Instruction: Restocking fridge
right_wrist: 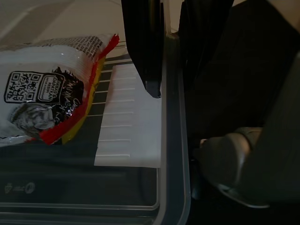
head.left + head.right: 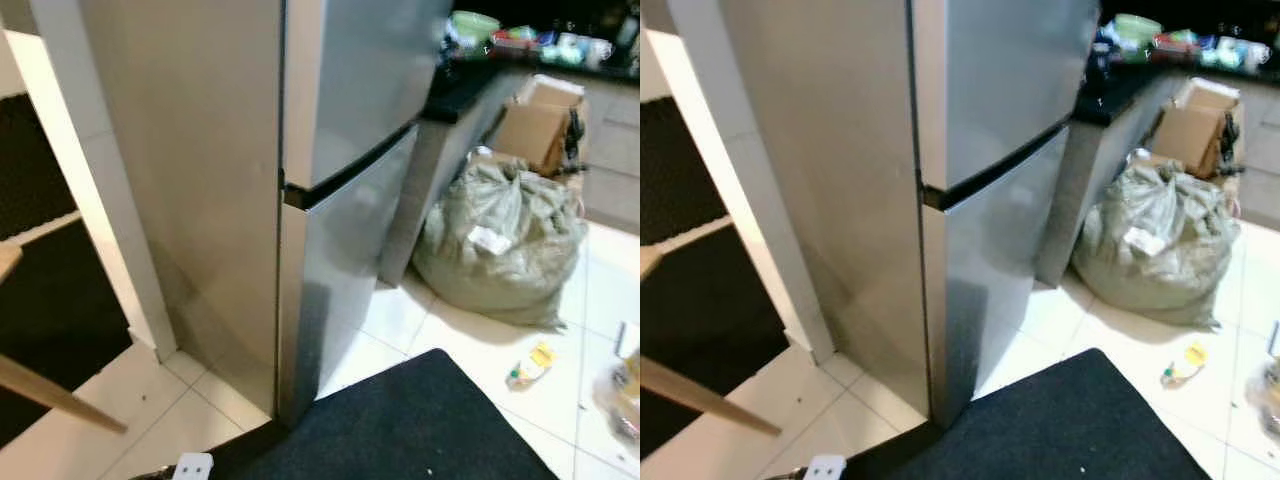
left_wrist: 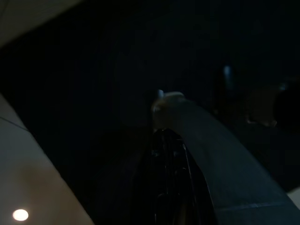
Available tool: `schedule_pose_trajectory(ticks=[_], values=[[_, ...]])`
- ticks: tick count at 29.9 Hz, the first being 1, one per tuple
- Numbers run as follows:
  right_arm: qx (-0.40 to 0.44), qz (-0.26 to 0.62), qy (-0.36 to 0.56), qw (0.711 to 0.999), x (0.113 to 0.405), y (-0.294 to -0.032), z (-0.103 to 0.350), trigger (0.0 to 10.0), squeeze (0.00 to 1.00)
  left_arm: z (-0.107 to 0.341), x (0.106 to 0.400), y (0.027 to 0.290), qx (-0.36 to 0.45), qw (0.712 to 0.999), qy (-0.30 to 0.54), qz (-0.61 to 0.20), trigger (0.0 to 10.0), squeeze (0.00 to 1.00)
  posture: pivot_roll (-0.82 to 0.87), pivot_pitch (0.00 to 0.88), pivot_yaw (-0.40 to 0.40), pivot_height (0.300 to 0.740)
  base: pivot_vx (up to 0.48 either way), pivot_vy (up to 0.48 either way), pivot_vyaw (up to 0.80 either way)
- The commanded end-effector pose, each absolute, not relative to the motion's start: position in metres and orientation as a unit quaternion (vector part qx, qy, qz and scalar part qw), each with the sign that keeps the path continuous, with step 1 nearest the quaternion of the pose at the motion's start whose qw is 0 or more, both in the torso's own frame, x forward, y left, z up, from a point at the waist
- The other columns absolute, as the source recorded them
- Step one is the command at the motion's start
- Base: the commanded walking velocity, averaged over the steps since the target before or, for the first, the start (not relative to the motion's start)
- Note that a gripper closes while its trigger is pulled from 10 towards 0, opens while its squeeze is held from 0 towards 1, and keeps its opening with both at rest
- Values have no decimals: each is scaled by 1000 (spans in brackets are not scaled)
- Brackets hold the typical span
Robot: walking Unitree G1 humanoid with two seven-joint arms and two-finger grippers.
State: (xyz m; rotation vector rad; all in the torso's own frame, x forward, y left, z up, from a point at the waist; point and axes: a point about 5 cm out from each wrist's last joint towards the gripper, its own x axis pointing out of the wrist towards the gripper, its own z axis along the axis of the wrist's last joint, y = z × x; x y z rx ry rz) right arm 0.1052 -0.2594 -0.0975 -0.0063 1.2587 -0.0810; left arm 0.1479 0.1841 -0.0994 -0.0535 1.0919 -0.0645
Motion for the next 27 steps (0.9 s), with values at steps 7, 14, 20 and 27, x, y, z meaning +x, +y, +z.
schedule_pose_trajectory(ticks=[7, 14, 20, 27], values=[[-11, -37, 576, 816, 114, -261, -94, 10000, 0, -99, 149, 184, -22, 855, 516, -43, 10000, 0, -23, 0, -27, 740, 0, -311, 0], [-11, -37, 576, 817, 115, -262, -94, 10000, 0, -99, 149, 184, -25, 856, 515, -42, 10000, 0, -23, 0, -27, 740, 0, -453, 0], [-9, -37, 576, 816, 115, -262, -94, 10000, 0, -98, 149, 185, -31, 858, 512, -28, 10000, 0, -24, 0, -26, 740, 0, -61, 0], [-7, -36, 575, 817, 115, -261, -94, 10000, 0, -98, 150, 186, -32, 860, 508, -20, 10000, 0, -25, 0, -26, 740, 0, 0, 0]])
